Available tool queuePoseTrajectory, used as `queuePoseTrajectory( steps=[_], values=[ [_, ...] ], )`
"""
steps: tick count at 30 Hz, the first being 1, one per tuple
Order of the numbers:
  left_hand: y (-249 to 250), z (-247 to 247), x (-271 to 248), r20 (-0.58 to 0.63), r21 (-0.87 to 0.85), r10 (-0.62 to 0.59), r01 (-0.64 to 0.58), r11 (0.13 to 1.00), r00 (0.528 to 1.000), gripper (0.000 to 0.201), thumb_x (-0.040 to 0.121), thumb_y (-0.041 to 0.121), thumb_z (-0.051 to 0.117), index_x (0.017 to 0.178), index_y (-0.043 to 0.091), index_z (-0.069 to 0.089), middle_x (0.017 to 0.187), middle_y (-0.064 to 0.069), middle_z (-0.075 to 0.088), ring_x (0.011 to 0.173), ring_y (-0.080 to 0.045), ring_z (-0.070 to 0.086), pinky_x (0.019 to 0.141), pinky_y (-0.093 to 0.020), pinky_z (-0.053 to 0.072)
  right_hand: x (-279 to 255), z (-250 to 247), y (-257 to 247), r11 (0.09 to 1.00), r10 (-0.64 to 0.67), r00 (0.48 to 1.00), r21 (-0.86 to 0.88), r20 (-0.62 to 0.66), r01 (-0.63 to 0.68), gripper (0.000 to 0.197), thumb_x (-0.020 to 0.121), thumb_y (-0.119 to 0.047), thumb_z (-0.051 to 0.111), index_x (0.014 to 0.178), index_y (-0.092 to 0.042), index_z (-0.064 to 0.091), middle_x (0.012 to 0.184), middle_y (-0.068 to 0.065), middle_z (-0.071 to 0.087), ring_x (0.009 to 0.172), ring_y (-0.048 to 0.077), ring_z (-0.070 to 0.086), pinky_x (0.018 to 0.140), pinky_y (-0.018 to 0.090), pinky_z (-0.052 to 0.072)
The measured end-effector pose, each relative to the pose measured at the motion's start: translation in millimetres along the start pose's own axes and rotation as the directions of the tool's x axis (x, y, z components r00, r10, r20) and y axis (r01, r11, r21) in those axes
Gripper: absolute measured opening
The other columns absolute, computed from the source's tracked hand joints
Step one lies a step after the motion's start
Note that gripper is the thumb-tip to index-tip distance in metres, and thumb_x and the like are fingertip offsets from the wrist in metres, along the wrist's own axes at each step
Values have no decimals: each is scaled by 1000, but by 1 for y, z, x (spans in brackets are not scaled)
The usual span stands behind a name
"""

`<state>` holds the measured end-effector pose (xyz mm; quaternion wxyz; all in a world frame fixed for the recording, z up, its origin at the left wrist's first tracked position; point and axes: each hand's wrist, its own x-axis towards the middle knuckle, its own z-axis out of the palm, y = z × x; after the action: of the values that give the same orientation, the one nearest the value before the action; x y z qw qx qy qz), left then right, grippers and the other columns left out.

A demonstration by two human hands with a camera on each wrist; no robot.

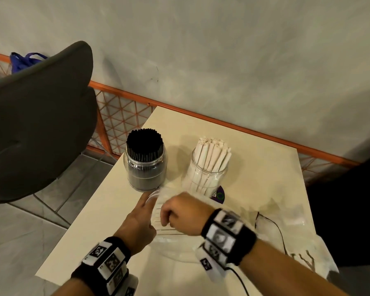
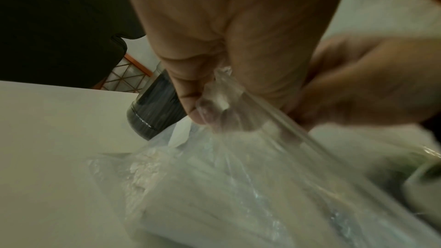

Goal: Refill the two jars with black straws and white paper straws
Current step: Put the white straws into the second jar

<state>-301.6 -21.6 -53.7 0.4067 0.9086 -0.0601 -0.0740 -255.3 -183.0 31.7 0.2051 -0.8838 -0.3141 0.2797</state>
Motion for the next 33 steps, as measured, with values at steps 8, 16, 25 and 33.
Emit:
queuePoseTrajectory(
  steps=[8,16,25,33],
  values=[
    [-3,4,-11,51,-23,-8,10,1000,999,91,68,-4,50,145,35,19,149,22,17,128,-11,42,98,-26,46,46,82,37,859,155,976,-509,152,-58,59,90,-29,66,137,-7,38,138,15,43,125,33,46,102,41,38],
    [-1,6,-15,40,-26,13,-12,1000,999,87,70,-5,45,143,35,20,148,24,16,131,-9,40,103,-27,43,56,108,36,798,174,979,-597,101,-80,32,92,-15,56,123,-5,58,125,15,58,117,34,56,98,44,43],
    [-5,4,-12,40,-14,14,-14,1000,999,88,70,-6,46,143,37,21,149,24,18,130,-9,40,101,-25,43,51,98,51,912,157,985,-392,70,-117,30,95,-9,51,123,-9,61,128,12,61,126,28,52,110,37,37],
    [-18,-3,-4,24,-14,-30,31,999,999,84,69,-3,53,138,39,27,143,22,25,119,-11,48,99,-29,46,12,57,38,991,34,983,132,-182,-10,12,89,-28,67,99,-23,65,98,-1,70,91,16,61,76,24,43]
  ],
)
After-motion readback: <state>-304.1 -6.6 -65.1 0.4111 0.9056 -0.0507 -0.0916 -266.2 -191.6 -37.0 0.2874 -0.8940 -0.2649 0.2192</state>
